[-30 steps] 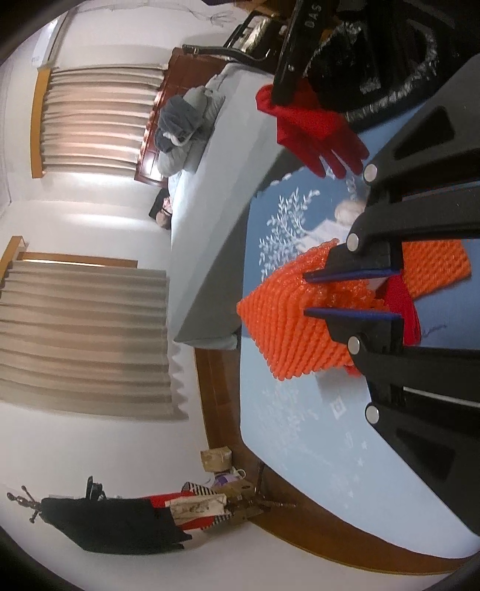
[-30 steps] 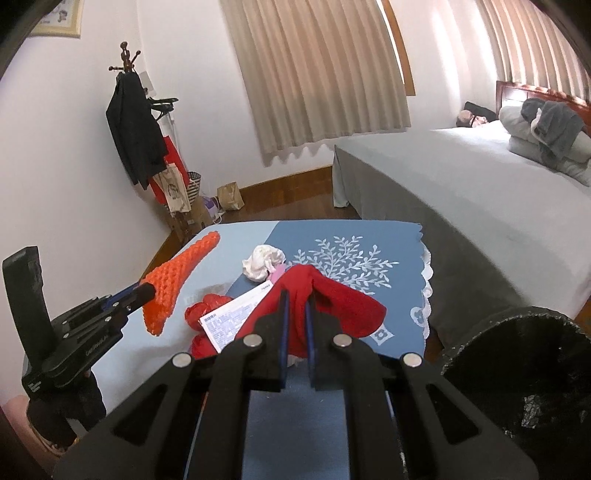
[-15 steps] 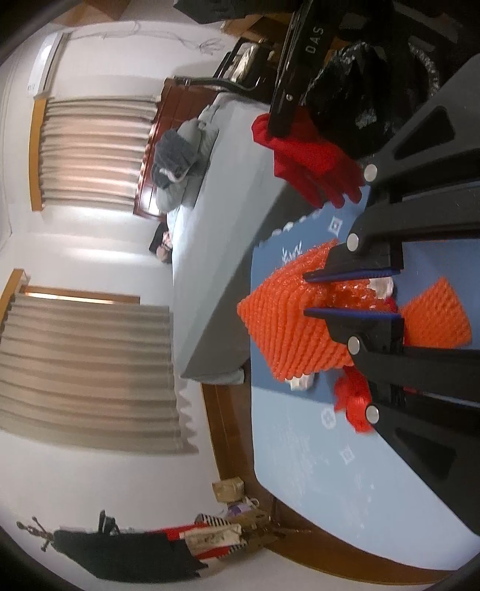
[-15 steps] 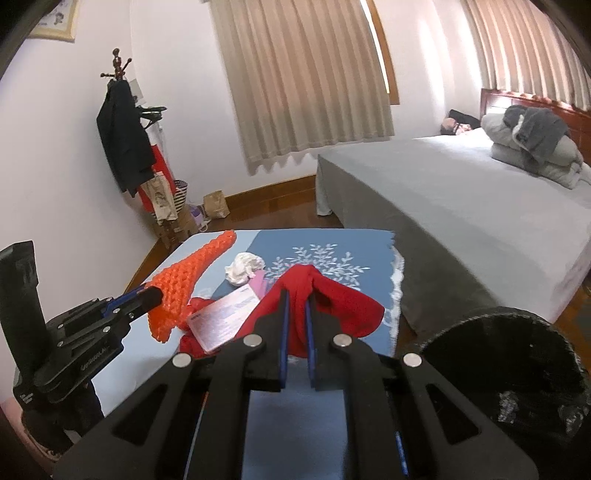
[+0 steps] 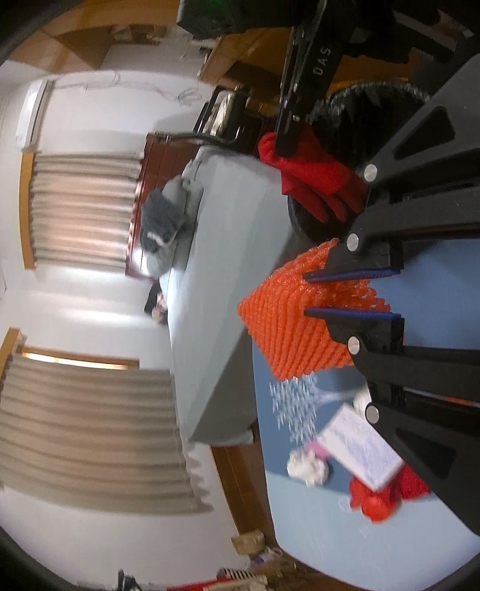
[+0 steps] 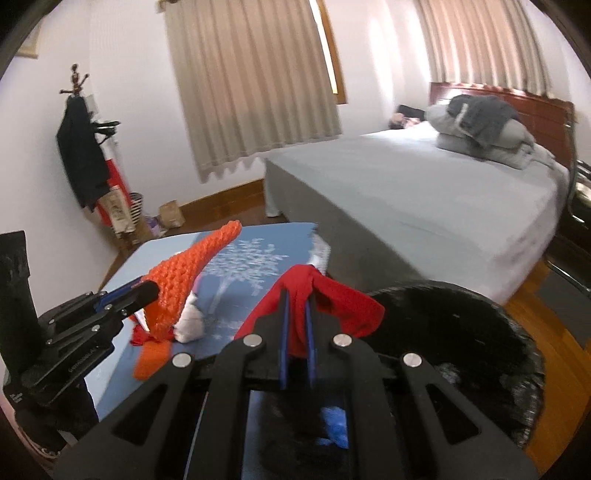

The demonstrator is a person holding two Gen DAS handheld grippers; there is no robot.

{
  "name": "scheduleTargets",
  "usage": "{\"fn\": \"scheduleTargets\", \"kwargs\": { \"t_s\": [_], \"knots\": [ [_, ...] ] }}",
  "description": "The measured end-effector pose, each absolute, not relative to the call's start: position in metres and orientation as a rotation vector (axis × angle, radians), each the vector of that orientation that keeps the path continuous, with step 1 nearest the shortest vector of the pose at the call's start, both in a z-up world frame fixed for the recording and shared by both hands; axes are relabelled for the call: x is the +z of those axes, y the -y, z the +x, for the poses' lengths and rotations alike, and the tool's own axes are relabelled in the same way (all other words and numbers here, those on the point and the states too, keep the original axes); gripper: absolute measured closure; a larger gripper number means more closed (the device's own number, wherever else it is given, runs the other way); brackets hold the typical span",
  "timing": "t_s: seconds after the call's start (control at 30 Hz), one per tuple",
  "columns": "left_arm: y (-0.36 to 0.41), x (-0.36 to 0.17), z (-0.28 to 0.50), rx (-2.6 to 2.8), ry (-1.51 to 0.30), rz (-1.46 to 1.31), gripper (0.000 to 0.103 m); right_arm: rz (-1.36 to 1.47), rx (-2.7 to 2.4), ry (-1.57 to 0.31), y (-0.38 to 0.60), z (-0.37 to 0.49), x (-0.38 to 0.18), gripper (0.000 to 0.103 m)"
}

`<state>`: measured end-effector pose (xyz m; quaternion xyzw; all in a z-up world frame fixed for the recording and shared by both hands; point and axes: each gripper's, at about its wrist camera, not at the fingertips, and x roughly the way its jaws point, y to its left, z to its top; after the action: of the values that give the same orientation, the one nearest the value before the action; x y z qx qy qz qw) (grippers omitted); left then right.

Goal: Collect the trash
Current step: 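Drop the orange net and red cloth into the bin with both tools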

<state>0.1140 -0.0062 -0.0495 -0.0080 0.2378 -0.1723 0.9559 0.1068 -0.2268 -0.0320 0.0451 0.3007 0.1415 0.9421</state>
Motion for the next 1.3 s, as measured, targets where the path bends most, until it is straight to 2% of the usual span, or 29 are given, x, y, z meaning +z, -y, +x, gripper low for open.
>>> {"fn": "scheduleTargets", "kwargs": {
  "t_s": [0.57, 0.67, 0.7, 0.73, 0.77, 0.8, 0.97, 1.0, 1.03, 1.1, 1.13, 1.3],
  "knots": [
    [0.12, -0.063, 0.133, -0.584, -0.521, 0.034, 0.09, 0.102, 0.129, -0.662, 0.314, 0.094, -0.056, 0.095],
    [0.132, -0.069, 0.135, -0.616, -0.542, 0.043, 0.087, 0.103, 0.11, -0.688, 0.322, 0.094, -0.064, 0.092],
    [0.134, -0.071, 0.135, -0.624, -0.547, 0.042, 0.085, 0.099, 0.102, -0.701, 0.324, 0.094, -0.067, 0.09],
    [0.135, -0.072, 0.135, -0.628, -0.552, 0.039, 0.082, 0.092, 0.092, -0.714, 0.326, 0.093, -0.071, 0.083],
    [0.135, -0.073, 0.135, -0.629, -0.56, 0.038, 0.073, 0.089, 0.084, -0.724, 0.327, 0.092, -0.072, 0.08],
    [0.134, -0.074, 0.136, -0.626, -0.562, 0.038, 0.063, 0.089, 0.074, -0.734, 0.329, 0.09, -0.076, 0.072],
    [0.124, -0.074, 0.136, -0.587, -0.558, 0.037, 0.048, 0.113, 0.031, -0.757, 0.337, 0.082, -0.086, 0.053],
    [0.12, -0.074, 0.136, -0.575, -0.556, 0.038, 0.044, 0.119, 0.02, -0.755, 0.338, 0.08, -0.086, 0.045],
    [0.117, -0.074, 0.136, -0.563, -0.553, 0.038, 0.042, 0.124, 0.005, -0.75, 0.339, 0.078, -0.085, 0.033],
    [0.106, -0.071, 0.134, -0.525, -0.54, 0.038, 0.032, 0.133, -0.017, -0.733, 0.339, 0.076, -0.083, 0.018],
    [0.101, -0.071, 0.133, -0.507, -0.534, 0.038, 0.03, 0.138, -0.021, -0.724, 0.338, 0.075, -0.082, 0.013],
    [0.065, -0.065, 0.128, -0.405, -0.509, 0.034, 0.019, 0.13, 0.017, -0.688, 0.315, 0.079, -0.071, 0.009]
  ]
}}
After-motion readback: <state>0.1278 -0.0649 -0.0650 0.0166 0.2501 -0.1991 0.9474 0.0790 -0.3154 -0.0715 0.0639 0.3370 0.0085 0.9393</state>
